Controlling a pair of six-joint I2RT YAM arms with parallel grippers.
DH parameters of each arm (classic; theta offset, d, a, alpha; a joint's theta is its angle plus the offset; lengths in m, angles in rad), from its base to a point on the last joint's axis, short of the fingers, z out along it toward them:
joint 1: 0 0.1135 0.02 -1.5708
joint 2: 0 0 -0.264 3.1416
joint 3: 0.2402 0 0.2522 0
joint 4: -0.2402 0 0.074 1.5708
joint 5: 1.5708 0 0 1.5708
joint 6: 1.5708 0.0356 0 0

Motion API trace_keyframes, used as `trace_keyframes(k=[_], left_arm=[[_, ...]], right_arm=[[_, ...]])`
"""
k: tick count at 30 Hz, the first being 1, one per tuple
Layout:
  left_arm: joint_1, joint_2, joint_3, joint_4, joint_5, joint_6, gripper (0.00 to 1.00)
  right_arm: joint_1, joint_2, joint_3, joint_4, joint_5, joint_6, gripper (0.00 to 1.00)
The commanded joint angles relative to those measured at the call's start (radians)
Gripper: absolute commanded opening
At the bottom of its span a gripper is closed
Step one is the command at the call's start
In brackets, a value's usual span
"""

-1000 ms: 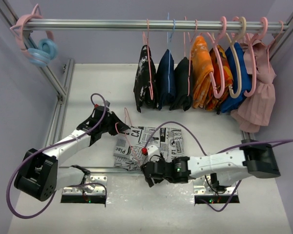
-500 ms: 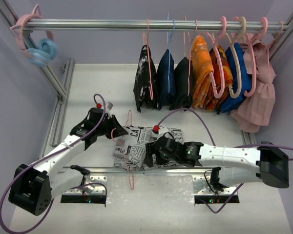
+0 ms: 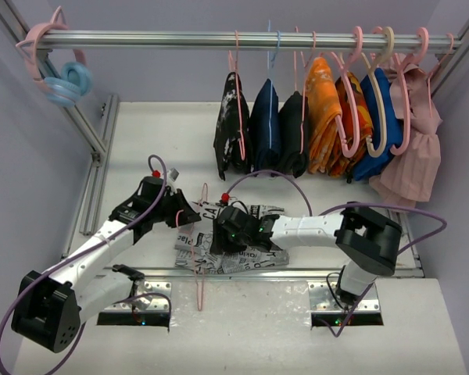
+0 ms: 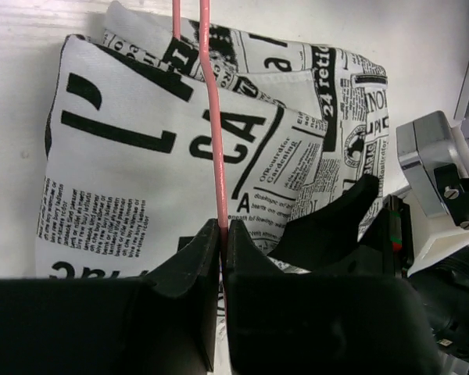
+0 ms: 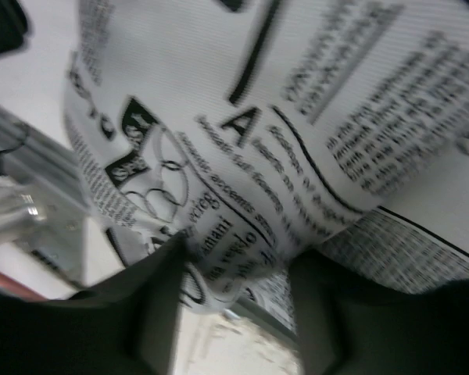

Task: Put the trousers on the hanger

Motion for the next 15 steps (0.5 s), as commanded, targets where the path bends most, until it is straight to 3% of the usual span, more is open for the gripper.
trace_keyframes(k=[1,3,4,8,11,15], left_arm=[[0.005,-0.062,0.023,-0.036,-0.126,0.034,0.00],[0.007,-0.067,0.030,-0.049,-0.166,0.025,0.00],[0.015,-0.066,0.030,-0.052,-0.187,0.019,0.00],[0.074,-0.063,0.029,-0.046,-0.215,0.011,0.00],[0.109,-0.057,0.039,-0.047,-0.197,0.024,0.00],[0.113,-0.026,0.045,-0.025,-0.174,0.049,0.00]], right_arm=[[-0.004,0.053,0.084,0.154,-0.065,-0.007,0.30],[-0.005,0.060,0.128,0.145,-0.079,-0.040,0.04],[-0.005,0.059,0.162,0.115,-0.076,-0.067,0.01],[-0.027,-0.013,0.203,-0.011,-0.006,-0.142,0.00],[-0.114,-0.122,0.148,-0.091,0.009,-0.150,0.00],[-0.180,-0.268,0.112,-0.210,-0.054,-0.217,0.00]])
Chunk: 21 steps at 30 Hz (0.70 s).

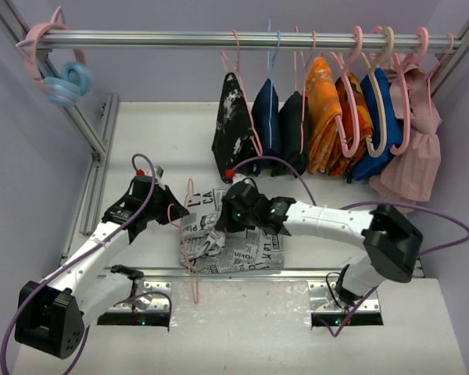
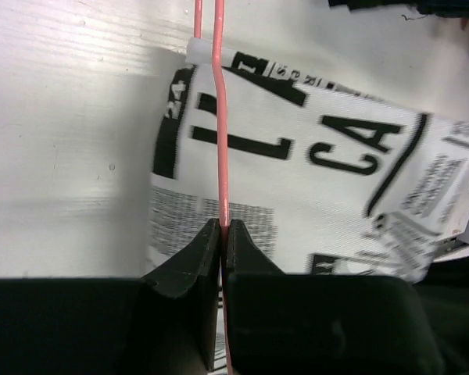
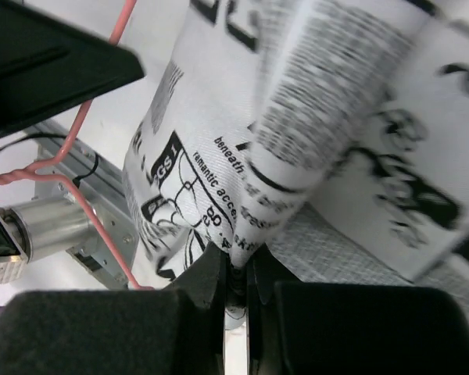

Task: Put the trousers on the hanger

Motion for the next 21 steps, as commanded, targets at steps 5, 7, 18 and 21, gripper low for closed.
trace_keyframes(k=[5,7,18,21], left_arm=[[0.021,0.101,-0.001,0.139,0.049,0.064,0.00],[0.021,0.126,-0.018,0.184,0.082,0.063,0.00],[0.021,0.170,-0.036,0.212,0.061,0.070,0.00],[0.021,0.186,-0.041,0.237,0.071,0.057,0.00]], right_arm=[[-0.074,-0.265,0.038,-0.252,-0.032,-0.179,0.00],[-0.075,-0.321,0.032,-0.283,-0.016,-0.192,0.00],[-0.087,-0.636,-0.087,-0.512,0.205,-0.185,0.00],[-0.088,-0.648,-0.118,-0.580,0.248,-0.185,0.00]])
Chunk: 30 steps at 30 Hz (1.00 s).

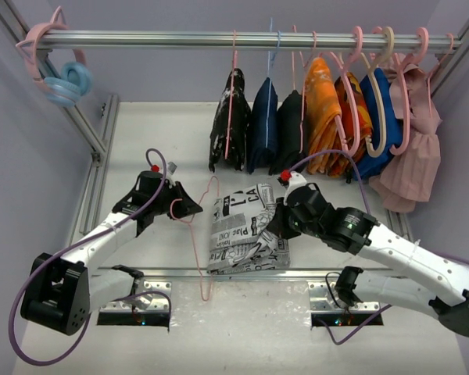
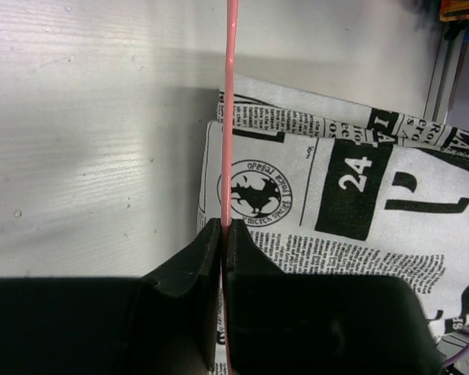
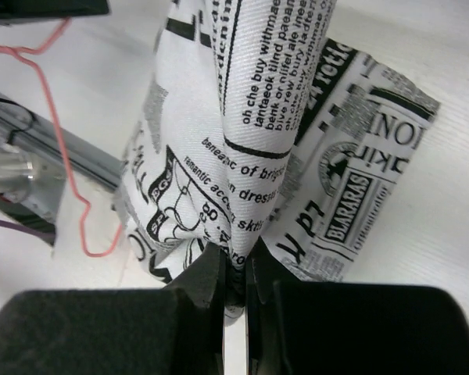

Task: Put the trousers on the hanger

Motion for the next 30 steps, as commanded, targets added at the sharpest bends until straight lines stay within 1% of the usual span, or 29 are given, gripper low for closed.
trace_keyframes(k=[1,5,8,10,13,17,20,22,23,24,26,27,28,29,30], left_arm=[[0.020,0.025,-0.027,0.010,-0.132,0.048,0.00],[0.020,0.018,-0.031,0.007,-0.143,0.047,0.00],[0.020,0.013,-0.031,0.006,-0.142,0.044,0.00],[0.020,0.011,-0.034,0.007,-0.145,0.043,0.00],[0.020,0.013,-0.042,0.013,-0.153,0.045,0.00],[0.020,0.014,-0.044,0.013,-0.162,0.051,0.00],[0.020,0.006,-0.042,0.013,-0.153,0.048,0.00],[0.020,-0.002,-0.040,0.012,-0.146,0.047,0.00],[0.020,-0.007,-0.039,0.009,-0.144,0.047,0.00],[0.020,-0.011,-0.037,0.004,-0.143,0.048,0.00],[0.020,-0.019,-0.037,0.000,-0.145,0.051,0.00],[0.020,-0.022,-0.040,-0.001,-0.143,0.051,0.00],[0.020,-0.026,-0.044,0.000,-0.141,0.051,0.00],[0.020,-0.028,-0.048,0.004,-0.136,0.050,0.00],[0.020,-0.028,-0.053,0.010,-0.128,0.050,0.00]], right_arm=[[-0.013,-0.042,-0.034,-0.111,0.154,-0.010,0.00],[-0.031,-0.039,-0.092,-0.169,0.223,0.006,0.00],[-0.063,-0.007,-0.120,-0.204,0.268,0.015,0.00],[-0.114,0.024,-0.136,-0.214,0.274,0.012,0.00],[-0.160,0.097,-0.163,-0.213,0.264,0.007,0.00],[-0.198,0.192,-0.189,-0.205,0.298,0.009,0.00],[-0.235,0.293,-0.222,-0.142,0.276,-0.010,0.01],[-0.235,0.349,-0.234,-0.097,0.242,-0.014,0.06],[-0.235,0.378,-0.238,-0.073,0.223,-0.017,0.11],[-0.235,0.414,-0.245,-0.042,0.200,-0.021,0.20],[-0.232,0.434,-0.242,-0.026,0.164,-0.030,0.23],[-0.232,0.433,-0.243,-0.016,0.145,-0.035,0.29],[-0.233,0.424,-0.243,-0.008,0.127,-0.042,0.37],[-0.233,0.401,-0.238,-0.006,0.109,-0.049,0.43],[-0.233,0.367,-0.229,-0.011,0.090,-0.054,0.46]])
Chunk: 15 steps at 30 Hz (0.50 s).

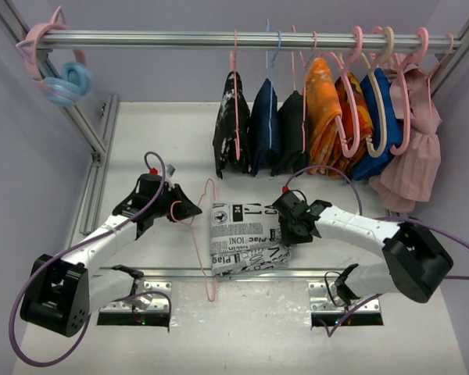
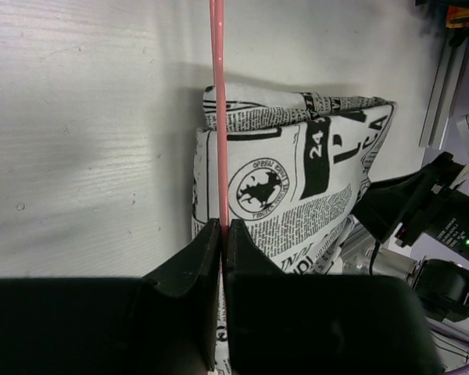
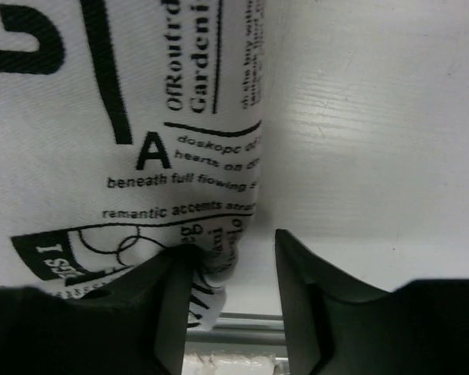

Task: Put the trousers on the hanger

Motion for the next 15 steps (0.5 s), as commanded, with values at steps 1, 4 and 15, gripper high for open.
trace_keyframes(k=[1,4,15], left_arm=[[0.021,-0.023,-0.028,-0.008,-0.115,0.078,0.00],[0.020,-0.021,-0.044,0.014,-0.105,0.075,0.00],[0.021,-0.010,-0.103,0.105,-0.081,0.026,0.00]], right_arm=[[-0.014,-0.090,-0.005,-0.089,-0.014,-0.054,0.50],[-0.003,-0.223,0.044,-0.163,-0.027,-0.050,0.53],[0.017,-0.290,0.104,-0.030,-0.200,-0.108,0.42]])
